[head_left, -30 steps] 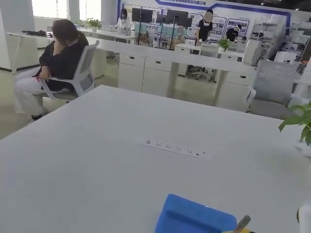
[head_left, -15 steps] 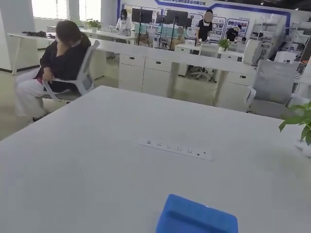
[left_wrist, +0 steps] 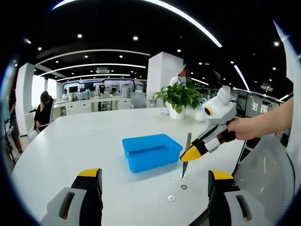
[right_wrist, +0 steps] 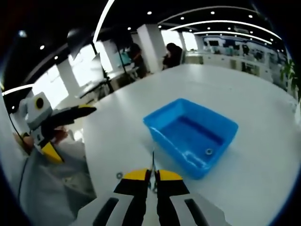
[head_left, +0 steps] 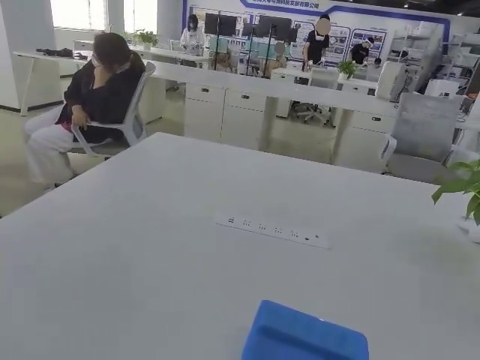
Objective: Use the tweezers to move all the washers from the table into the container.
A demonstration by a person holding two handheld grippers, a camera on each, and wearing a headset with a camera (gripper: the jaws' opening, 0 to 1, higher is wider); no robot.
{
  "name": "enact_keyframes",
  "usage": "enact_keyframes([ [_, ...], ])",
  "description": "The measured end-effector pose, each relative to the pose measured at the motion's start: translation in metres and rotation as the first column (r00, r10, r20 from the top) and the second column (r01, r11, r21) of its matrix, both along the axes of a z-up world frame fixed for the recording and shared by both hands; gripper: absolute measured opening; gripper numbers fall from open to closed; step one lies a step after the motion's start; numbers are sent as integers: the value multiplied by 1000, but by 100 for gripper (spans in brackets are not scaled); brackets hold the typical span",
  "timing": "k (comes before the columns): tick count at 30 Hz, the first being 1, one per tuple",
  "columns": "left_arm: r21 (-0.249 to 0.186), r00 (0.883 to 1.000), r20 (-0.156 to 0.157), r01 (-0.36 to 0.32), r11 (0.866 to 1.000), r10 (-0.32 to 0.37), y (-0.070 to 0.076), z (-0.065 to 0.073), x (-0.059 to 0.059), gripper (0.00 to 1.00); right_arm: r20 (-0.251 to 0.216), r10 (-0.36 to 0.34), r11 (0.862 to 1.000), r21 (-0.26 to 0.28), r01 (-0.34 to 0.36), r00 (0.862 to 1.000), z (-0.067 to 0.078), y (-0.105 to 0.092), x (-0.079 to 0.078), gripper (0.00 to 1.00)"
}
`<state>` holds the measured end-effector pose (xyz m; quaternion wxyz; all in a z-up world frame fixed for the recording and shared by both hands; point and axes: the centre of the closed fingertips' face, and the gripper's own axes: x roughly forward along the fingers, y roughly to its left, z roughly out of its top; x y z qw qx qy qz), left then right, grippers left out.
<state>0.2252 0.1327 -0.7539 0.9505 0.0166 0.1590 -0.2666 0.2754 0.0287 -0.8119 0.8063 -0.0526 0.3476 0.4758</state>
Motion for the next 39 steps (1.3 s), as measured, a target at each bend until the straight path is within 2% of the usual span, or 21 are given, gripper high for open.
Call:
enact_keyframes([
  [5,0,1000,-2,3,1000,-3,0,0,0,95,63,62,997,-49,-58,996,0,2,-5,3],
  [11,4,1000,-5,8,1000,-8,-1,-1,-1,94,129,162,983,-113,-147,978,-1,8,-14,4],
  [15,5,1000,-4,8,1000,-8,-1,-1,-1,94,170,209,969,-170,-181,963,-1,9,-17,4],
  [17,4,1000,-4,6,1000,-6,-1,-1,-1,94,213,245,954,-227,-197,946,-1,7,-14,4],
  [18,4,1000,-3,6,1000,-6,-1,-1,-1,94,226,253,949,-245,-196,941,-1,6,-14,4],
  [19,4,1000,-5,6,1000,-6,-1,-1,-1,94,233,264,939,-283,-194,936,-4,3,-13,4],
  [20,5,1000,-6,6,1000,-6,-1,-1,-1,94,231,266,939,-280,-198,936,-5,4,-14,4],
  [22,6,1000,-7,8,1000,-8,-1,-2,-1,94,194,231,959,-209,-190,953,-3,9,-17,4],
  [24,7,1000,-7,10,1000,-10,-2,-2,-1,94,199,206,966,-198,-166,958,-3,6,-11,4],
  [26,10,1000,-10,9,1000,-9,-1,-3,-1,93,177,152,978,-167,-123,972,-3,3,-6,4],
  [29,6,1000,-11,6,1000,-6,-1,-3,-1,93,144,96,989,-124,-78,985,-4,-2,-1,4],
  [35,4,1000,-10,13,1000,-12,-2,-3,-1,93,140,109,988,-124,-92,984,-5,-3,-1,3],
  [39,4,1000,-11,12,1000,-12,-2,-4,-1,93,174,154,980,-156,-127,973,-6,2,-2,2],
])
